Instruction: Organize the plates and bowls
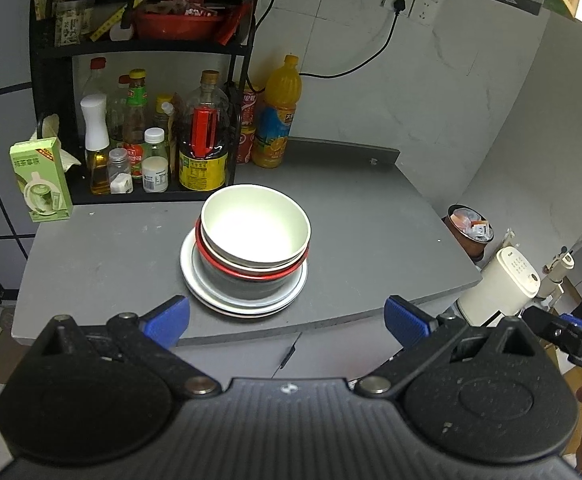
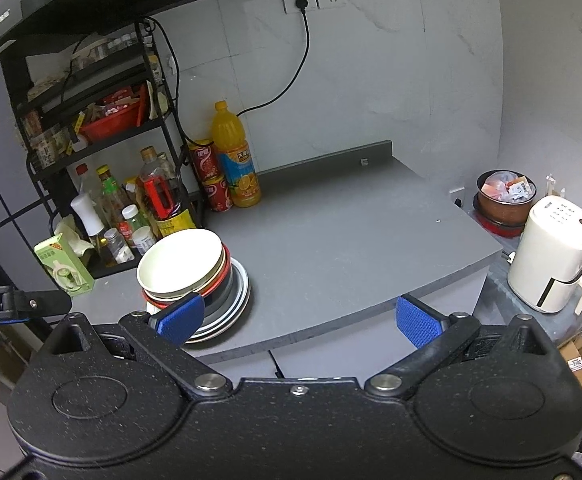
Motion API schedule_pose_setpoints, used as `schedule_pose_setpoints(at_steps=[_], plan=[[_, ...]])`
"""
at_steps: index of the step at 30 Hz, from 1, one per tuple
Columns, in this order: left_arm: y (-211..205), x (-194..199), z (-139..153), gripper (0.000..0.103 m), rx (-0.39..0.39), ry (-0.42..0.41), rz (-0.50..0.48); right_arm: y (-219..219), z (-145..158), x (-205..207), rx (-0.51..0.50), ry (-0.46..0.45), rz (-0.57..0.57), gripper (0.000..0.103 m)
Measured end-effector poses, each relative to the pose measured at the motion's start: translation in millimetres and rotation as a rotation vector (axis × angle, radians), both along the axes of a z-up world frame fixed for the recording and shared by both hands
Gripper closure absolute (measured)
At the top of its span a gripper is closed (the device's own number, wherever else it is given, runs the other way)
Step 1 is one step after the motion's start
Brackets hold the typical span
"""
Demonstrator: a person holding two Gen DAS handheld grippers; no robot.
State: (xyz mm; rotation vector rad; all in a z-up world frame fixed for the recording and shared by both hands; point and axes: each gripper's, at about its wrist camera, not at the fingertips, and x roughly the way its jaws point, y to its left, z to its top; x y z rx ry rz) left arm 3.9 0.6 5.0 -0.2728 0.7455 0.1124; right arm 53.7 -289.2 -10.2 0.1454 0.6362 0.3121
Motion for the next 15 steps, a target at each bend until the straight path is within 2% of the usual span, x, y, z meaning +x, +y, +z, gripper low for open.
schedule_pose_setpoints(at_steps=[15], plan=[[-6, -30, 0, 0.001, 0.046, -0.017, -0.050, 8, 7, -35, -0.037, -0.040, -0.055, 0.000]])
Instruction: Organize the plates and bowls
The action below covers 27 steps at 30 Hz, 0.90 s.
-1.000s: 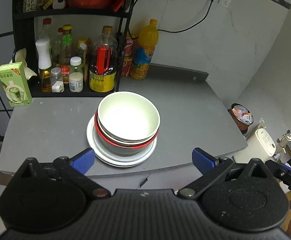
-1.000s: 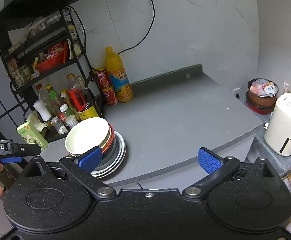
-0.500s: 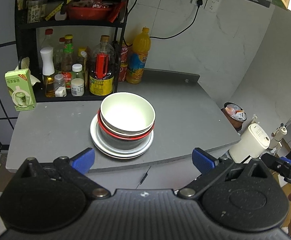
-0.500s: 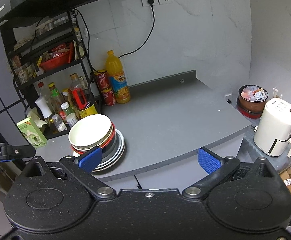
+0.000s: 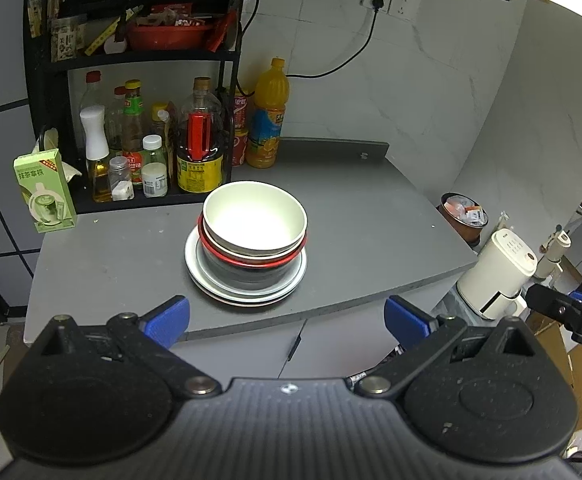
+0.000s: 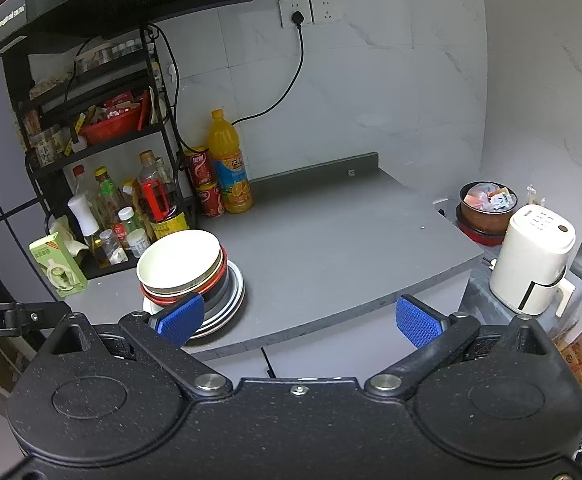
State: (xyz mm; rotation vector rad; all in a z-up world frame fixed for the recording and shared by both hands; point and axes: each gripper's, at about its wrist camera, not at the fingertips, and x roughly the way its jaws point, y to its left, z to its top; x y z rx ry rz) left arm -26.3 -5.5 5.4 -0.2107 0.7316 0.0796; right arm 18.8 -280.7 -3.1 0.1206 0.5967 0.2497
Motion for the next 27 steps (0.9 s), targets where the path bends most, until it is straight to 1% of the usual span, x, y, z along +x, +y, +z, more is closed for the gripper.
schedule_pose_setpoints(at_steps=[10, 15, 27], plan=[[-4, -3, -5, 0.001, 0.012, 0.008, -0.027, 7, -3, -13, -0.025, 0.001, 0.005, 0.000], [-7, -1, -5, 0.001, 0.010, 0.003, -0.040, 6, -3, -14, -0.028, -0.010, -0.018, 0.000], [-10, 5, -5, 0.001, 0.021, 0.000, -0.066, 1, -3, -14, -0.037, -0.008, -0.024, 0.000]])
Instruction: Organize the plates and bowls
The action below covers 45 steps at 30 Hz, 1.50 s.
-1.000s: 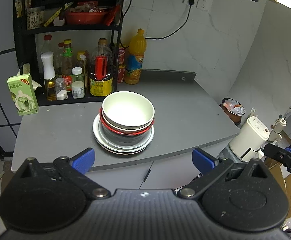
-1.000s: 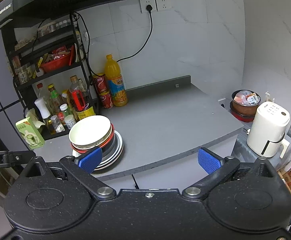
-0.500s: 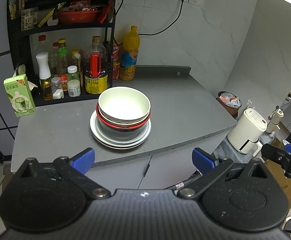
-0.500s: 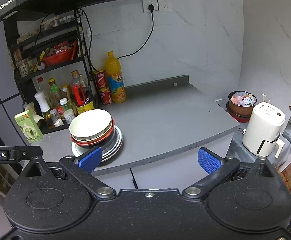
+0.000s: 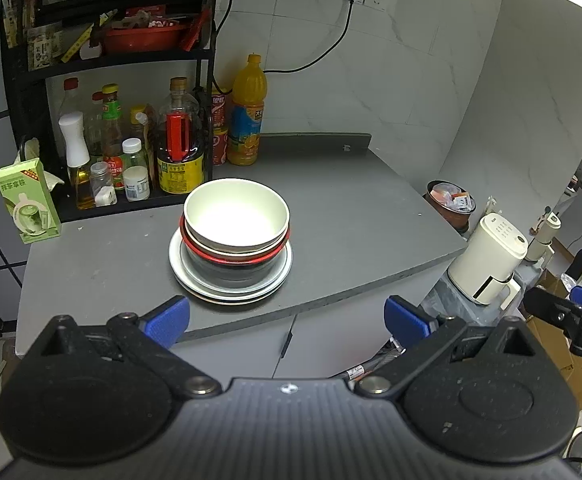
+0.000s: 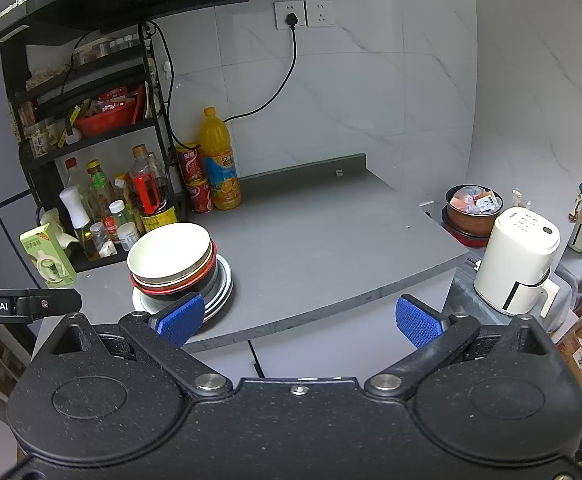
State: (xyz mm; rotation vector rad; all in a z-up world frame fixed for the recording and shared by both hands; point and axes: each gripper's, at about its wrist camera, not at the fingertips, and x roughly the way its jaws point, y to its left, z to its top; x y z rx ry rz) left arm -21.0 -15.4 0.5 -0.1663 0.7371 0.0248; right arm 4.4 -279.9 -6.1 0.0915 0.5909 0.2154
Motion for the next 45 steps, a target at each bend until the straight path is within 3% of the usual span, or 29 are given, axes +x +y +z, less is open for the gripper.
schedule_pose_setpoints(at_steps=[45], plan=[[-2.3, 6.6, -1.3, 0.001, 0.009, 0.009, 0.000, -7.6, -3.0, 5.4, 0.019, 0.012, -0.001, 0.000]])
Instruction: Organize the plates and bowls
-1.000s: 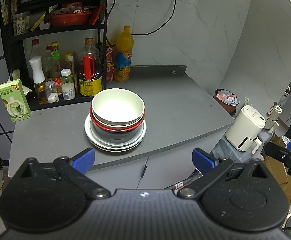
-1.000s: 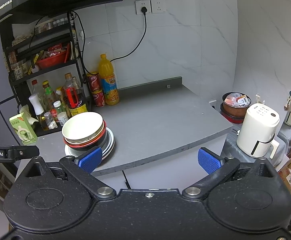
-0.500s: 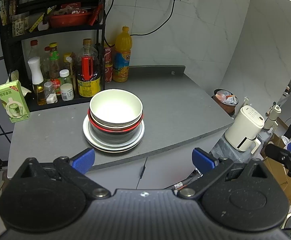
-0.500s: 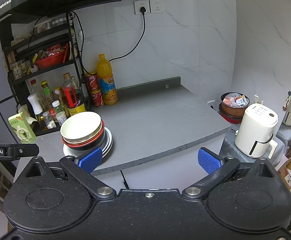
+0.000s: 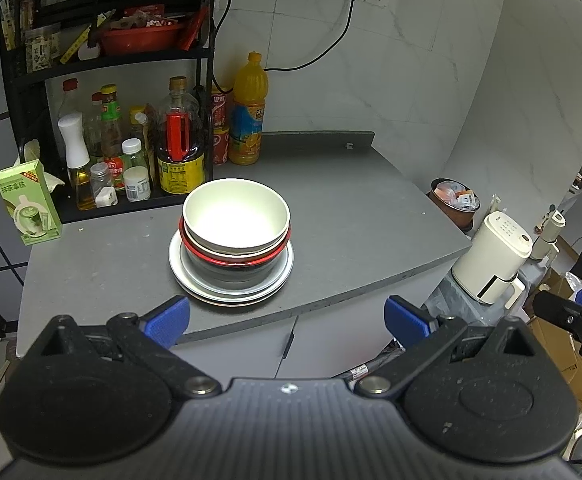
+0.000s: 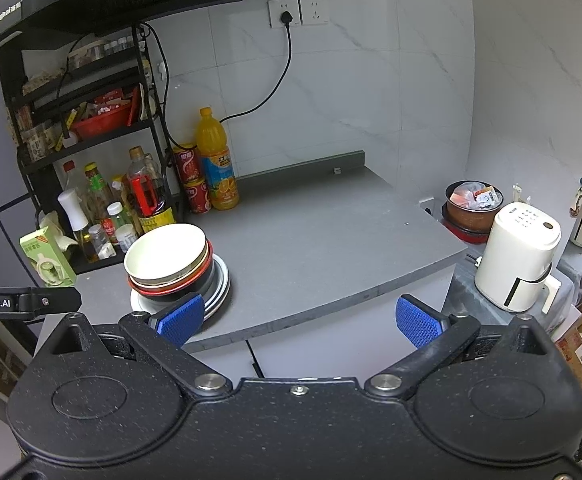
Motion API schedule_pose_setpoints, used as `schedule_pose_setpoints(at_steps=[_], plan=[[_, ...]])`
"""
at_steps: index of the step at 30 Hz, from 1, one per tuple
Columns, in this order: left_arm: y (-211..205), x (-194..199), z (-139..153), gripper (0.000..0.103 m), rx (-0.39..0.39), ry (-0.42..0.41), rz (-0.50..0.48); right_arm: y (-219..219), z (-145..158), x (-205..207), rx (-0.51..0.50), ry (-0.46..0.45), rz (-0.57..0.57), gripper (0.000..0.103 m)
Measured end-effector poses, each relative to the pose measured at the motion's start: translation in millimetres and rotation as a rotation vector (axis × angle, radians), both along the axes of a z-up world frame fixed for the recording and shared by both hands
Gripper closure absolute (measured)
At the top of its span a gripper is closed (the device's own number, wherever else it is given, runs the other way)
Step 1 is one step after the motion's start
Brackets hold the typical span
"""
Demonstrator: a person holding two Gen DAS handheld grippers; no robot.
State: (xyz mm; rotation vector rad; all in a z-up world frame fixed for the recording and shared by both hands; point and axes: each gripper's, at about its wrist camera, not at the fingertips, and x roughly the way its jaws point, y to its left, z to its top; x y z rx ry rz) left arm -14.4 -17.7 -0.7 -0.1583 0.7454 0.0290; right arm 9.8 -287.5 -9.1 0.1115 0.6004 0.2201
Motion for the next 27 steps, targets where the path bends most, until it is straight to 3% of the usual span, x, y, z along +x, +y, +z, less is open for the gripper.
schedule_pose_setpoints(at_steps=[27], plan=[[-0.3, 6.7, -0.3, 0.001, 0.007, 0.018, -0.030, -3.5, -5.6, 4.0, 0.003, 0.031, 0.015, 0.000]])
